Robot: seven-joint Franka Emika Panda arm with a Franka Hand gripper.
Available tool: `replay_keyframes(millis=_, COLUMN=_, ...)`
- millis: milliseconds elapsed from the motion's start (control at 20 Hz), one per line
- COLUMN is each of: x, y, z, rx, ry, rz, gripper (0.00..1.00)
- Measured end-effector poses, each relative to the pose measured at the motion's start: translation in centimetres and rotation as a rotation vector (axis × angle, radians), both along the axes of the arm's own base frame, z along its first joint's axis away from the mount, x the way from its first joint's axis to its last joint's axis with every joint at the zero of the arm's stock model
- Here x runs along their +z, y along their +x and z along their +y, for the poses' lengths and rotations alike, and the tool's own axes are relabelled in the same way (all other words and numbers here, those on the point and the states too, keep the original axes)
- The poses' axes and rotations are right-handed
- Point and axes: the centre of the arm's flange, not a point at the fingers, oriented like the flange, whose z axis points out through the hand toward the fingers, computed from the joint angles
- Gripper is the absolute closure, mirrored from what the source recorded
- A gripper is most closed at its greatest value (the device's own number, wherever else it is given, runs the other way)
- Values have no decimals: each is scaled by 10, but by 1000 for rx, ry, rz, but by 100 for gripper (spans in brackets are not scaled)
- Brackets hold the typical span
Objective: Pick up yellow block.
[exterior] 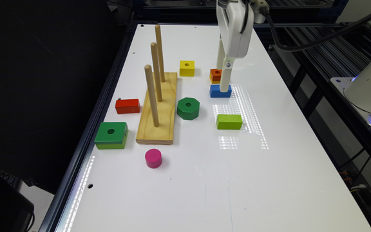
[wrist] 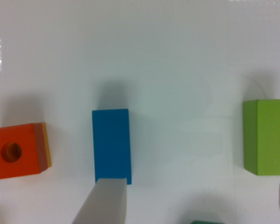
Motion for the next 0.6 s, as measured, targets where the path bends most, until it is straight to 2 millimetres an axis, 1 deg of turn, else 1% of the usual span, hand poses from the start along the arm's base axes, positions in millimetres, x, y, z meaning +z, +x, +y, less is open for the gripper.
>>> replay_keyframes(millis=600, x=1, y=1, z=-8, rx=-8, ry=0, rz=-2, gripper=0)
